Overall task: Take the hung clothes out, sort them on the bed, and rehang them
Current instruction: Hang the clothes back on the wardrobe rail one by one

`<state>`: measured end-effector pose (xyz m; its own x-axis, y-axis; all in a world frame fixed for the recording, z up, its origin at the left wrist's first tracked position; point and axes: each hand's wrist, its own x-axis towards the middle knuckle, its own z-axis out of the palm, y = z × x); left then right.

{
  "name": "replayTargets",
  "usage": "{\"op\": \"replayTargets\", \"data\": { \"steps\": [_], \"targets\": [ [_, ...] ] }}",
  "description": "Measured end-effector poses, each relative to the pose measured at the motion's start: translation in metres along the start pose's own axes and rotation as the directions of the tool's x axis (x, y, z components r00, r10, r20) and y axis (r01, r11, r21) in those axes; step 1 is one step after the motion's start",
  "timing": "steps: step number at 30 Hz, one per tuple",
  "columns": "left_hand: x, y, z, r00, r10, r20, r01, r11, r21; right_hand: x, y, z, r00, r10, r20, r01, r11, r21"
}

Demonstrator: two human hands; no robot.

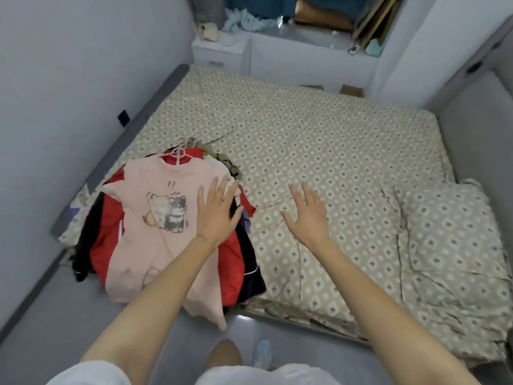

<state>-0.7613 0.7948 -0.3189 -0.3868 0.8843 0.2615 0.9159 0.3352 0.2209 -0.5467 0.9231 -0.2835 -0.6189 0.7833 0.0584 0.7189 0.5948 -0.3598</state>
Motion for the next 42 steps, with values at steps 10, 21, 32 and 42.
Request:
{"op": "replayTargets", "data": {
  "steps": [10,21,32,42],
  "targets": [
    [0.029,-0.148,0.002,0.974,-0.228,-0.013,0.228,0.973,0.044,0.123,-0.1,0.066,0.982,-0.17,0.087,0.168,0.985,0.025],
    [0.133,-0.316,0.037,0.956,-0.258,0.14,0.259,0.966,0.014,0.245,-0.209,0.183,0.984,0.011,0.179,-0.023,0.998,0.062],
    [0.182,-0.42,0.135,0.929,-0.231,0.288,0.224,0.973,0.058,0.324,-0.233,0.301,0.924,0.133,0.359,-0.132,0.991,-0.026],
    [0.198,-0.472,0.229,0.872,-0.313,0.377,0.332,0.943,0.015,0.367,-0.198,0.381,0.902,0.178,0.393,-0.148,0.983,-0.107]
  ]
}}
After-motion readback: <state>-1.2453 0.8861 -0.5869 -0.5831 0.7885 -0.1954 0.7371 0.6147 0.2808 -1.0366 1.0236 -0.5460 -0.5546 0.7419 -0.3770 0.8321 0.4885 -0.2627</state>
